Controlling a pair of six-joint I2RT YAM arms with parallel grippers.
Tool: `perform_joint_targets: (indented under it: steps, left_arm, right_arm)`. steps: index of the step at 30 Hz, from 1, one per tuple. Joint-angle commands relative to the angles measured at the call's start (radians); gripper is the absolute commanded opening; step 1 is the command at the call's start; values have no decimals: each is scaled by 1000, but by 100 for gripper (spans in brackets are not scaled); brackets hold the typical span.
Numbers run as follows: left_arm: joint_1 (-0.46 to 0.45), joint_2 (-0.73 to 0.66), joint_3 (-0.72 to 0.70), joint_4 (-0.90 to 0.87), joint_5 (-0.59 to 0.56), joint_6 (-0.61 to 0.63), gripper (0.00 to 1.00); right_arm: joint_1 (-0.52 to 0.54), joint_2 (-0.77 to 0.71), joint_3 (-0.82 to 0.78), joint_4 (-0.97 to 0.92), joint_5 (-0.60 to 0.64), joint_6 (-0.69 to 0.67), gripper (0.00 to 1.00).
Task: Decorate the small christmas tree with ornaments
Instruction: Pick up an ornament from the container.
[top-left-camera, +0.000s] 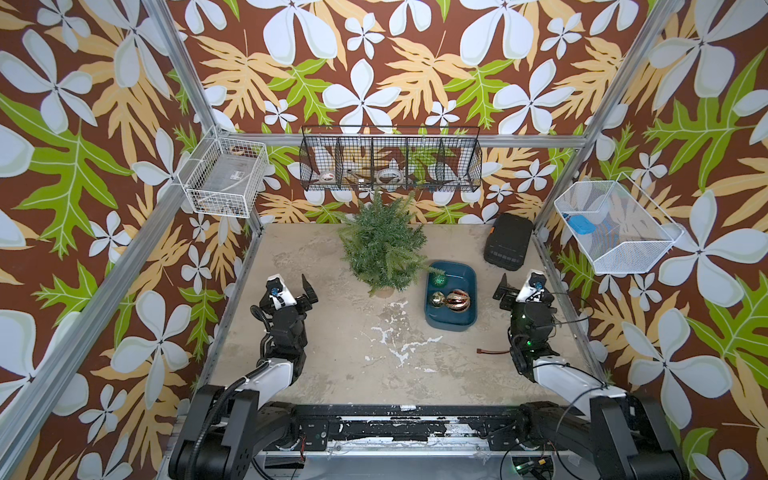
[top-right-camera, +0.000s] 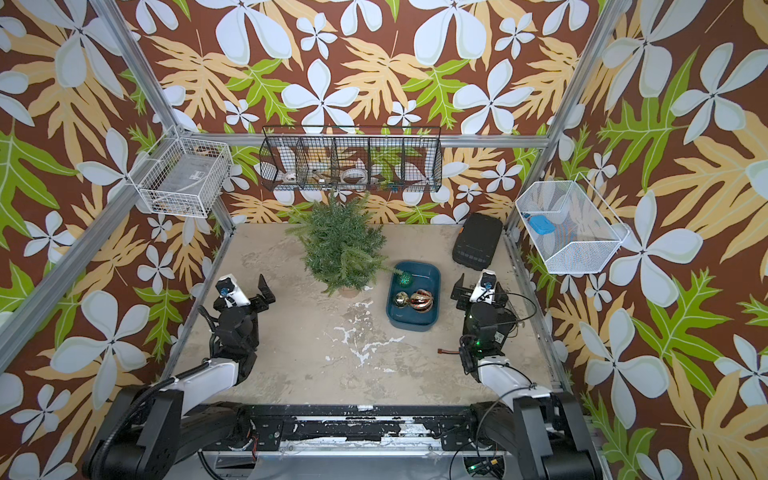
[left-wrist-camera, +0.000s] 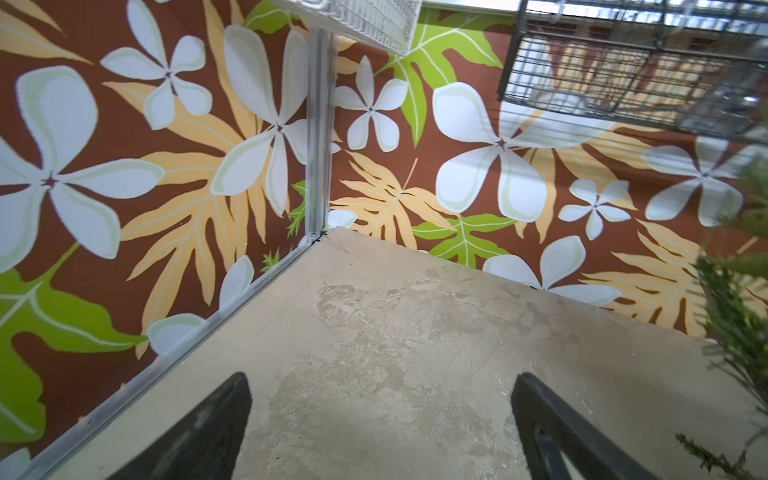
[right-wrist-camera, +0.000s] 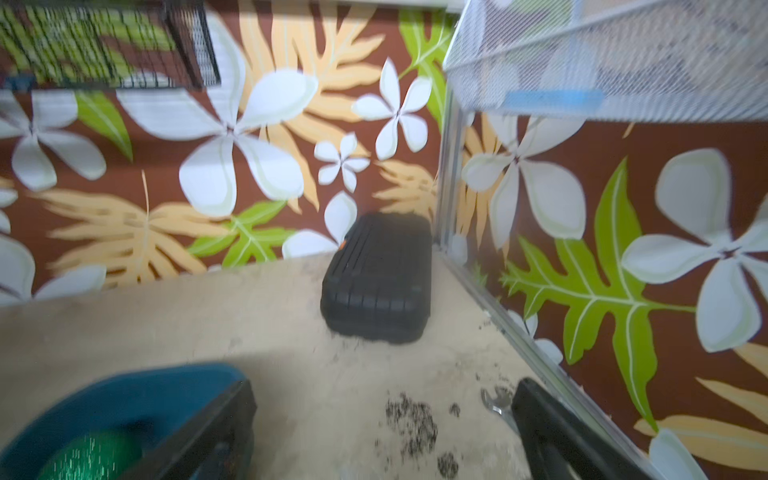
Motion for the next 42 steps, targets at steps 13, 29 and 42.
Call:
perform_joint_targets:
  steps: [13, 29, 42]
  left_arm:
    - [2, -400, 106, -708, 422, -566, 88]
    - [0, -344, 90, -818, 803, -543, 87]
    - [0, -313, 80, -778, 849, -562, 87]
  right_arm:
    - [-13, 26, 476, -1020, -519, 309, 88]
    - [170, 386, 718, -1229, -478, 240, 83]
    - [178, 502, 741, -1212, -456, 255, 86]
